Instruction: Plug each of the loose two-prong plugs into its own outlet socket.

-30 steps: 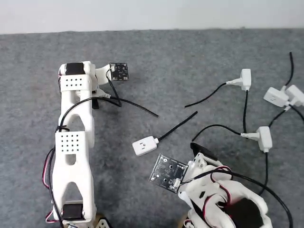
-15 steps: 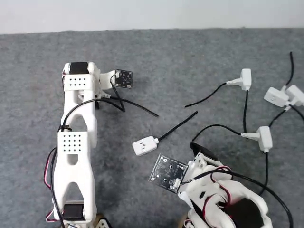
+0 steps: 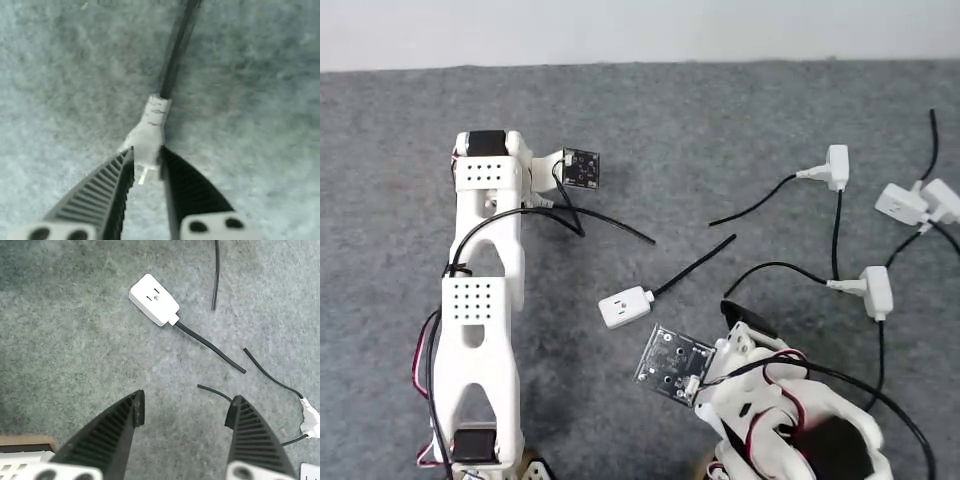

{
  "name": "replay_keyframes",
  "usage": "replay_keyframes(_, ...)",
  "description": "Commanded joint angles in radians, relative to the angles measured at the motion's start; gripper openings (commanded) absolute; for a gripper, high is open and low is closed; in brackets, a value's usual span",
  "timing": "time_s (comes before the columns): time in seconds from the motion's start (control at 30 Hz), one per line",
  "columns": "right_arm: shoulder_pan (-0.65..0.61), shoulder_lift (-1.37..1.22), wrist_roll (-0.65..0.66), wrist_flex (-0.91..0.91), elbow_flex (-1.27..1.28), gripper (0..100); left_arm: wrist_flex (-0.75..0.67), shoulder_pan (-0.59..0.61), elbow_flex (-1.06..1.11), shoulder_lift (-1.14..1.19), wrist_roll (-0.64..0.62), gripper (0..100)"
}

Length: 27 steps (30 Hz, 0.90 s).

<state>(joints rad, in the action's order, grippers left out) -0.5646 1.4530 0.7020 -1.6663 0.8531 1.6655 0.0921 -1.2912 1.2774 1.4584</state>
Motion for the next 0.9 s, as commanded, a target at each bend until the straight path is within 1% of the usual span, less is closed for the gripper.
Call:
replay_keyframes(0.0, -0.005, 0.005, 0.005, 0.013, -0.002, 26.7, 0.051, -0.020, 0.005, 0.034, 0.005, 3)
replay_keyframes(0.07, -0.004, 0.005, 0.005, 0.013, -0.002, 26.7, 0.049, -0.020, 0.004, 0.032, 0.005, 6)
replay_keyframes(0.17, -0.002, 0.005, 0.005, 0.013, -0.002, 26.7, 0.046, -0.020, 0.002, 0.032, 0.003, 15)
replay_keyframes(0.23, -0.002, 0.005, 0.005, 0.013, -0.002, 26.7, 0.046, -0.020, 0.002, 0.032, 0.003, 18)
replay_keyframes(0.4, -0.004, 0.005, 0.005, 0.013, -0.002, 26.7, 0.009, -0.020, 0.001, 0.034, -0.066, 18)
replay_keyframes(0.6, -0.004, 0.005, 0.005, 0.013, -0.002, 26.7, 0.005, -0.018, -0.001, 0.025, -0.072, 19)
replay_keyframes(0.67, -0.004, 0.005, 0.005, 0.013, -0.002, 26.7, -0.025, -0.021, -0.002, 0.023, -0.083, 19)
replay_keyframes(0.8, -0.002, 0.005, 0.005, 0.012, -0.002, 26.7, -0.048, -0.023, -0.050, 0.025, -0.138, 19)
replay_keyframes(0.87, -0.002, 0.005, 0.005, 0.012, -0.002, 26.7, -0.048, -0.025, -0.090, 0.023, -0.144, 22)
